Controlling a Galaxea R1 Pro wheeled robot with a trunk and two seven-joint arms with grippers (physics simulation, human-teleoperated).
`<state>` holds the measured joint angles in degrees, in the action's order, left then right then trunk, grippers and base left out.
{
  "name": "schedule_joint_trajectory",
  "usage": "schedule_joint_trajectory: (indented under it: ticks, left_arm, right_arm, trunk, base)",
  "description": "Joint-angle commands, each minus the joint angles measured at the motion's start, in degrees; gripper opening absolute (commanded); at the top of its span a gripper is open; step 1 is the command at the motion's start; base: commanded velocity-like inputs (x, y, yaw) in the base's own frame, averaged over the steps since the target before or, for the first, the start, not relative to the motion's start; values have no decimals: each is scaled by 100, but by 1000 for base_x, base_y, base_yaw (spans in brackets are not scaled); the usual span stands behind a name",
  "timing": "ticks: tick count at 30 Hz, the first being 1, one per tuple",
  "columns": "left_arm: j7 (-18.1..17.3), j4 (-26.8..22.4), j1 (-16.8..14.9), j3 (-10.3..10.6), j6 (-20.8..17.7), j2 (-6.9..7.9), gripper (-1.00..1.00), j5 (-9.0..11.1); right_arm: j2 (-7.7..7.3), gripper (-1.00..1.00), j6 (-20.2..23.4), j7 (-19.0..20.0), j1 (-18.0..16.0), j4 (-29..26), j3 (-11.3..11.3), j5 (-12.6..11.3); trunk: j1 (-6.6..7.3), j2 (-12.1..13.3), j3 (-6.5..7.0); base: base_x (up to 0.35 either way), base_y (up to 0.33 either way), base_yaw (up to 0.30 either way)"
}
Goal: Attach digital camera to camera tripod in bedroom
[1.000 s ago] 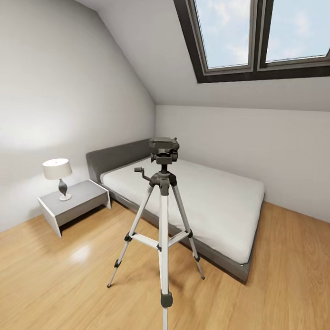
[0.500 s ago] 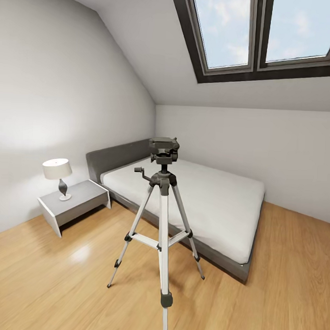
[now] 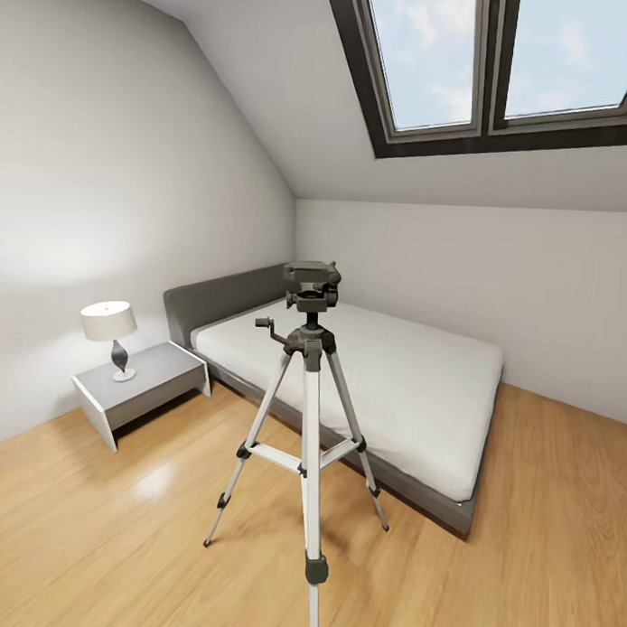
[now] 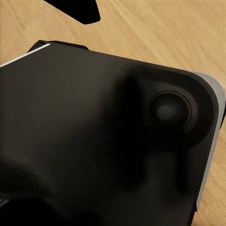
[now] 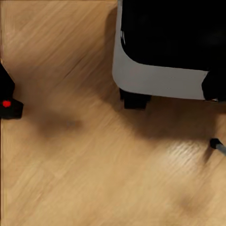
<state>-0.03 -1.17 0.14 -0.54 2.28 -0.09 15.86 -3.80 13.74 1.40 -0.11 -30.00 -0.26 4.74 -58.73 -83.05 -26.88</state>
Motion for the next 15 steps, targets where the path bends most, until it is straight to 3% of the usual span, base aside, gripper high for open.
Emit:
schedule_joint_trajectory:
  ticks: [1,3,6,8,12,14,15]
  left_arm:
    - [0,-8,2,-4,9,-2,100,25]
    - [0,-7,3,-3,9,-4,100,24]
    - [1,-6,3,-2,9,-5,100,23]
    - [1,-8,3,-1,9,-7,100,23]
    - [2,-10,4,0,9,-8,100,23]
    - [3,-8,4,1,9,-9,100,22]
    - [3,-7,2,1,9,-9,100,22]
  right_arm:
    - [-9,100,295,42,2,-303,-10,41]
    - [-24,100,997,136,2,-1141,-27,26]
    - [-28,100,1573,225,2,-1925,-35,18]
    - [-29,100,2276,310,2,-2980,-45,12]
    - [-26,100,2836,341,2,-3779,-56,10]
    - [-32,100,3484,351,-1,-5252,-55,10]
    - [-32,100,3649,353,-3,-5519,-53,10]
  trunk:
    - [0,-3,-5]
    - [0,-3,-5]
    - [0,-3,-5]
    - [0,-3,-5]
    - [0,-3,-5]
    - [0,-3,-5]
    - [0,-3,-5]
  base:
    - [0,0,0]
    - [0,0,0]
    - [0,0,0]
    - [0,0,0]
    - [0,0,0]
    - [0,0,0]
    - [0,0,0]
